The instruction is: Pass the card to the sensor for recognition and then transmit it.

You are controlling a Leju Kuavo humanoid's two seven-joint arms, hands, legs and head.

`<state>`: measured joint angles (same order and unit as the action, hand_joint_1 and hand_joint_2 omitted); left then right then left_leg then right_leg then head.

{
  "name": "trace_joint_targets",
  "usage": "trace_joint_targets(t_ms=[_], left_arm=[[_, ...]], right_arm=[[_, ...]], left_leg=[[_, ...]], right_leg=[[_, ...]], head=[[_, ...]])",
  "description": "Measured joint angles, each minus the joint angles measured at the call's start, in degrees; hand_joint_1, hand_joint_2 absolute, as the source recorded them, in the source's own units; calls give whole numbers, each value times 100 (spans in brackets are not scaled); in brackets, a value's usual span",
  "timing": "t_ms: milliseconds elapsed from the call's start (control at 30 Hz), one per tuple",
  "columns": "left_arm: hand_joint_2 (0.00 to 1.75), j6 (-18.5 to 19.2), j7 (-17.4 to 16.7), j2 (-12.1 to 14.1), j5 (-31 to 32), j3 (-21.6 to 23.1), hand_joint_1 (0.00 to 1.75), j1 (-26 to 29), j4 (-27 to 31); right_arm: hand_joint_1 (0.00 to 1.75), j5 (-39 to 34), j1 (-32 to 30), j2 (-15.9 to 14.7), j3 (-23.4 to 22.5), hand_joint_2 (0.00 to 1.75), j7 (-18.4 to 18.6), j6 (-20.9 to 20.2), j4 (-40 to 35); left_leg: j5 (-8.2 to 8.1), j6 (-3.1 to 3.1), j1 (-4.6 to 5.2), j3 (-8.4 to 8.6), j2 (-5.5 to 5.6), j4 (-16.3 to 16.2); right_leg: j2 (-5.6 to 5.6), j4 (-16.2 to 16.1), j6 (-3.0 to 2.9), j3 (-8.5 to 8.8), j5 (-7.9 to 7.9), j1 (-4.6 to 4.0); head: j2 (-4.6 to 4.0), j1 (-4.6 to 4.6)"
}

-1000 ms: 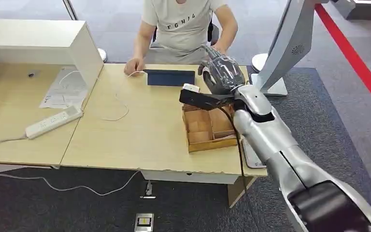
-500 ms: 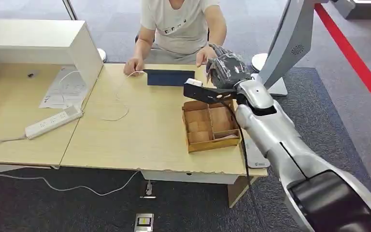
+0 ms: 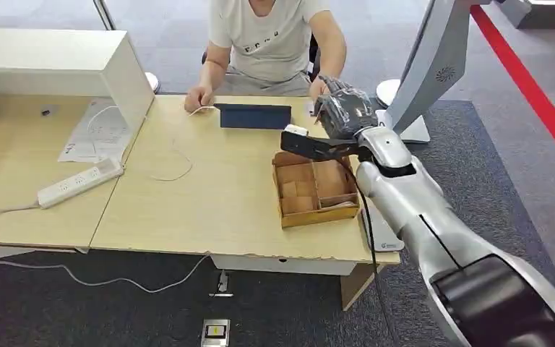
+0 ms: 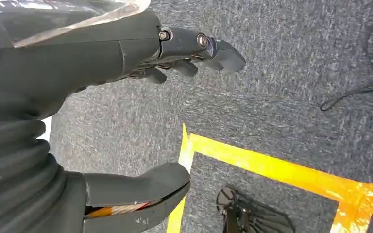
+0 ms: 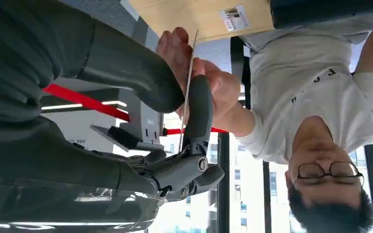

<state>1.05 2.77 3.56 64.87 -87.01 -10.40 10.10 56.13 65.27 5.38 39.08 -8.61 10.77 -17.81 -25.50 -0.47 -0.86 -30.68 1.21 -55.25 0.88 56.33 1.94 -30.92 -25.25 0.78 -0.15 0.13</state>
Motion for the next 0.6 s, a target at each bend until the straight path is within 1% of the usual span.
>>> trace_joint_targets(t_ms=[33, 67, 133, 200, 267, 433, 600], left_arm=[[175, 4, 11, -2, -2, 0, 0, 0, 0], [175, 9, 18, -7, -2, 0, 0, 0, 0], [175, 9, 26, -15, 0, 0, 0, 0, 0], [175, 9, 26, -20, 13, 0, 0, 0, 0], [175, 17, 26, -22, 46, 0, 0, 0, 0], [175, 17, -2, -24, 105, 0, 0, 2, 0], [175, 17, -6, -24, 162, 0, 0, 3, 0]], right_arm=[[52, 0, 0, 2, 4, 175, -2, 13, 15], [0, 0, 0, 4, 9, 0, -2, 28, 33], [0, 4, -1, 7, 15, 0, -17, 52, 44], [0, 11, -1, 9, 26, 0, -118, 147, 44], [0, 2, -1, 9, 26, 0, -179, 144, 50], [0, 90, 1, -22, 31, 0, -90, 164, 59], [0, 216, 11, -129, 33, 0, -46, 162, 61]], left_leg=[[0, 0, 0, 0, 1, 0], [0, 0, 0, 0, 1, 0], [0, 0, 0, 0, 0, 0], [0, 0, 0, 0, -1, 0], [0, 0, 0, 0, 0, 0], [0, 0, 0, 2, -1, 0], [0, 0, 0, 1, 0, -1]], right_leg=[[0, 0, 0, 0, 0, 0], [0, 0, 0, 0, 0, 0], [0, 0, 0, 0, 0, 0], [0, 0, 0, 0, 0, 0], [0, 0, 0, 0, 0, 0], [0, 0, 0, 0, 0, 0], [0, -1, 0, 0, 0, 0]], head=[[0, 0], [0, 0], [0, 0], [0, 0], [0, 0], [0, 0], [0, 0]])
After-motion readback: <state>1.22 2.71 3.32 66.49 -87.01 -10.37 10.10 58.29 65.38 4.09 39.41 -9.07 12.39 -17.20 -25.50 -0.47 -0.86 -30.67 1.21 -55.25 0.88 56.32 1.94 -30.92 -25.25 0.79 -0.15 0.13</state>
